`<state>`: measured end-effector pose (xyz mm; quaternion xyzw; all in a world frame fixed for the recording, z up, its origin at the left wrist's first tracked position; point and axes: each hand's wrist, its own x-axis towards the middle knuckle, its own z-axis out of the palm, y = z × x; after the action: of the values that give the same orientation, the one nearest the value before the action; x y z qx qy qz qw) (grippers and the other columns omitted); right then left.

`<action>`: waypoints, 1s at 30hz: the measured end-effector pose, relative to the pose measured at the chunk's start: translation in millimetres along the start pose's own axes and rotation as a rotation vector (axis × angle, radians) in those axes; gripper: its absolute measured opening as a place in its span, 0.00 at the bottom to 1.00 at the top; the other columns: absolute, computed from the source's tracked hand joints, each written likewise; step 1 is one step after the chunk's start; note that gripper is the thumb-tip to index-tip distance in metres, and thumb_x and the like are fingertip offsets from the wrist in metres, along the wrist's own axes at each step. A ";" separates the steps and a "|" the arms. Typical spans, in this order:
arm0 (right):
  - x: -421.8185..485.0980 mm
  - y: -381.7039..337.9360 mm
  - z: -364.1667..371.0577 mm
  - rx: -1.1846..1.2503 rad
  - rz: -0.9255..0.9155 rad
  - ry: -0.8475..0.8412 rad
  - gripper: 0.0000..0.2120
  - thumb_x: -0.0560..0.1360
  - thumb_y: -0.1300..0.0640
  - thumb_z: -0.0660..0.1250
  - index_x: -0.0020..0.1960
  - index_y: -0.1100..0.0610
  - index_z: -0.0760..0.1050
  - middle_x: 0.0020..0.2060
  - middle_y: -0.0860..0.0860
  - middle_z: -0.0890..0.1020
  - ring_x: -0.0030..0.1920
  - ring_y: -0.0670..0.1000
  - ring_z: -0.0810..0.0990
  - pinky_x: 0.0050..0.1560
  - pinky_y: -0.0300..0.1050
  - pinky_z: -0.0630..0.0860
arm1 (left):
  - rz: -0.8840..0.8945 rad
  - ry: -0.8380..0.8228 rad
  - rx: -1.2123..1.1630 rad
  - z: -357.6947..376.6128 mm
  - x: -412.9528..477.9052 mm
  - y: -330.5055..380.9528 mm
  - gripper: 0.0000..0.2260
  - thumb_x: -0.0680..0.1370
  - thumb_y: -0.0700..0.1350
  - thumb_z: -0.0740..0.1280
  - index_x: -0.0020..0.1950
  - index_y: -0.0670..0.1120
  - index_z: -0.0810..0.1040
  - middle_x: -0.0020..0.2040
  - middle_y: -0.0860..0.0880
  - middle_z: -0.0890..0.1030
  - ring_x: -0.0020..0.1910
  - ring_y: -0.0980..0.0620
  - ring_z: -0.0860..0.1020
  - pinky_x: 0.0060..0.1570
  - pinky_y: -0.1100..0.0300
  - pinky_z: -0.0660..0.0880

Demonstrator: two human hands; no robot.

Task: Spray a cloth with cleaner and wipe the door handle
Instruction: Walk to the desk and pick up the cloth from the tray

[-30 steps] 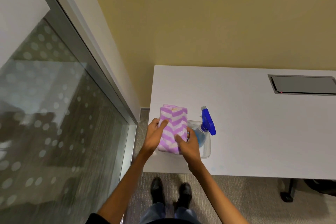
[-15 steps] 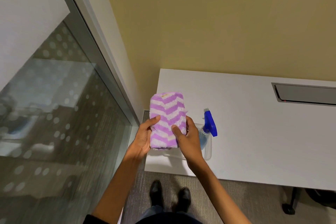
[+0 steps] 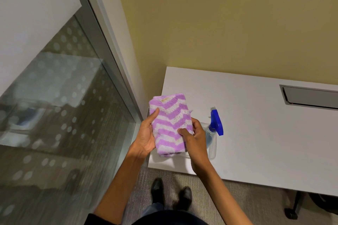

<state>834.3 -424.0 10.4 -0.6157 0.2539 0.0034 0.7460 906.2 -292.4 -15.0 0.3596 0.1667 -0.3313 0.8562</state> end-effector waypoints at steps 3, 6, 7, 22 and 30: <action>-0.1 2.2 -2.0 -0.111 -0.034 0.056 0.16 0.75 0.59 0.67 0.60 0.48 0.69 0.55 0.48 0.79 0.54 0.49 0.81 0.52 0.48 0.81 | 0.004 0.063 0.012 0.4 2.0 -1.3 0.30 0.75 0.54 0.70 0.74 0.43 0.71 0.57 0.42 0.83 0.58 0.41 0.81 0.61 0.41 0.77; -1.2 4.5 -4.6 -0.258 -0.118 0.072 0.16 0.73 0.57 0.67 0.59 0.48 0.67 0.52 0.46 0.79 0.52 0.46 0.81 0.47 0.46 0.82 | 0.024 0.060 0.037 2.0 0.6 -0.7 0.28 0.75 0.55 0.71 0.71 0.44 0.73 0.56 0.42 0.84 0.56 0.42 0.83 0.56 0.43 0.81; -0.6 5.4 -4.6 -0.283 -0.131 0.078 0.16 0.73 0.58 0.67 0.59 0.49 0.67 0.51 0.46 0.79 0.51 0.46 0.81 0.45 0.46 0.82 | 0.025 0.053 0.045 2.1 -0.1 -1.5 0.28 0.73 0.55 0.74 0.69 0.44 0.75 0.55 0.42 0.85 0.54 0.43 0.84 0.53 0.44 0.82; -4.3 50.4 -78.1 -0.285 -0.133 0.382 0.14 0.75 0.56 0.72 0.56 0.52 0.72 0.52 0.53 0.78 0.50 0.49 0.79 0.42 0.28 0.73 | -0.016 0.067 0.153 -26.9 4.3 -11.8 0.21 0.77 0.48 0.70 0.69 0.46 0.74 0.57 0.43 0.84 0.58 0.43 0.83 0.55 0.43 0.82; 49.3 33.5 -116.0 -0.450 -0.256 0.130 0.41 0.68 0.52 0.79 0.73 0.49 0.59 0.63 0.46 0.73 0.63 0.45 0.74 0.56 0.33 0.73 | -0.006 0.046 0.140 -27.7 16.1 -19.0 0.37 0.63 0.55 0.81 0.69 0.47 0.73 0.58 0.44 0.84 0.59 0.43 0.83 0.59 0.42 0.80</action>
<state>823.2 -537.8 -52.2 -0.7920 0.2143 -0.0741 0.5668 903.4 -289.4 -52.0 0.4257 0.1639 -0.3365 0.8238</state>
